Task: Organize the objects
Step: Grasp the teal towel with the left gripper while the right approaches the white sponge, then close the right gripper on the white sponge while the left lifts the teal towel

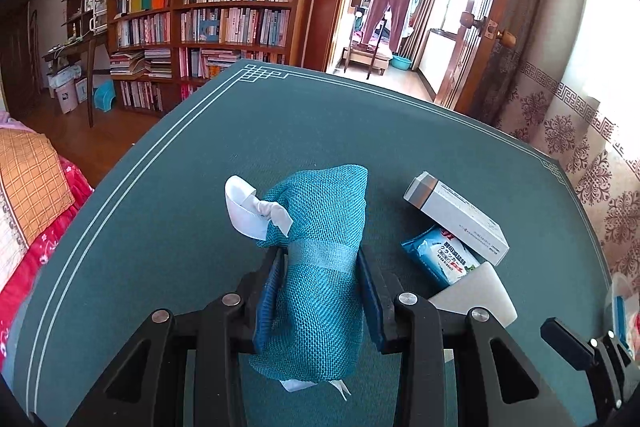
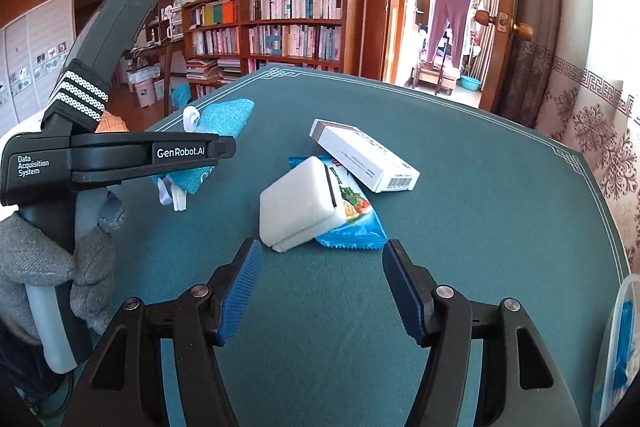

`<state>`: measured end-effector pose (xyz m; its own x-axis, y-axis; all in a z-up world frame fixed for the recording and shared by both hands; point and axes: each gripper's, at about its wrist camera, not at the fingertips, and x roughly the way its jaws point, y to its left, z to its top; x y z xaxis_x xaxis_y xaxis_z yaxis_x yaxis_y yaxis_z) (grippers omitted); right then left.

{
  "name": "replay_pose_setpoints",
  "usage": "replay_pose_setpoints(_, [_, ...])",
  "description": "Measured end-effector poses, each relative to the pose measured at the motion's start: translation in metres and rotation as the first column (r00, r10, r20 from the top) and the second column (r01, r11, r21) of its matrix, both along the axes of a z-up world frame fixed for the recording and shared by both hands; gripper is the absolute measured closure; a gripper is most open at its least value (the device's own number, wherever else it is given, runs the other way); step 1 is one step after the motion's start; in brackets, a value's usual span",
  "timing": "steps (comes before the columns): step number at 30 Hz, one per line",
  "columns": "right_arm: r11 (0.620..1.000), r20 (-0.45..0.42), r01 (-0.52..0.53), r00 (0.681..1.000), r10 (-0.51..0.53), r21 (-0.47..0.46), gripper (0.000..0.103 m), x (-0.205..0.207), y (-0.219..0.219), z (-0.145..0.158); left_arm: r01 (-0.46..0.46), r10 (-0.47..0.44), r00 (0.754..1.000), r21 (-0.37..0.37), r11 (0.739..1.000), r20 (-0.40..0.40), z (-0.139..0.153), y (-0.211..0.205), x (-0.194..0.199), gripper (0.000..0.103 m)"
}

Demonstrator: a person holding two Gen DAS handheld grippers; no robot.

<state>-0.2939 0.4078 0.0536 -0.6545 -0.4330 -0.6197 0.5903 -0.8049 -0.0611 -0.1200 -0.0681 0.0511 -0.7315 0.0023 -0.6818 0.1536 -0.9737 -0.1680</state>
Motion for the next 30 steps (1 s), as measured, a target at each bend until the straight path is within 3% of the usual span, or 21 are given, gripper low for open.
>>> replay_pose_setpoints(9, [0.989, -0.064, -0.005, 0.998, 0.014, 0.149, 0.033, -0.018, -0.042, -0.019, -0.035, 0.035, 0.999, 0.034, 0.999, 0.011, -0.002, -0.012, -0.002, 0.064])
replay_pose_setpoints(17, [0.976, -0.035, 0.013, 0.999, -0.005, 0.219, 0.037, -0.028, -0.055, -0.029, -0.044, 0.043, 0.999, 0.059, 0.997, 0.026, -0.005, -0.015, -0.002, 0.064])
replay_pose_setpoints(22, [0.985, -0.026, 0.038, 0.999, -0.034, 0.171, 0.045, -0.027, -0.042, -0.025, -0.034, 0.033, 0.999, 0.060, 0.998, 0.024, -0.005, -0.013, 0.000, 0.064])
replay_pose_setpoints(30, [0.995, 0.003, 0.081, 0.997, -0.081, 0.063, 0.045, -0.004, -0.008, -0.014, -0.019, 0.018, 1.000, 0.055, 0.998, 0.022, -0.004, -0.010, 0.001, 0.064])
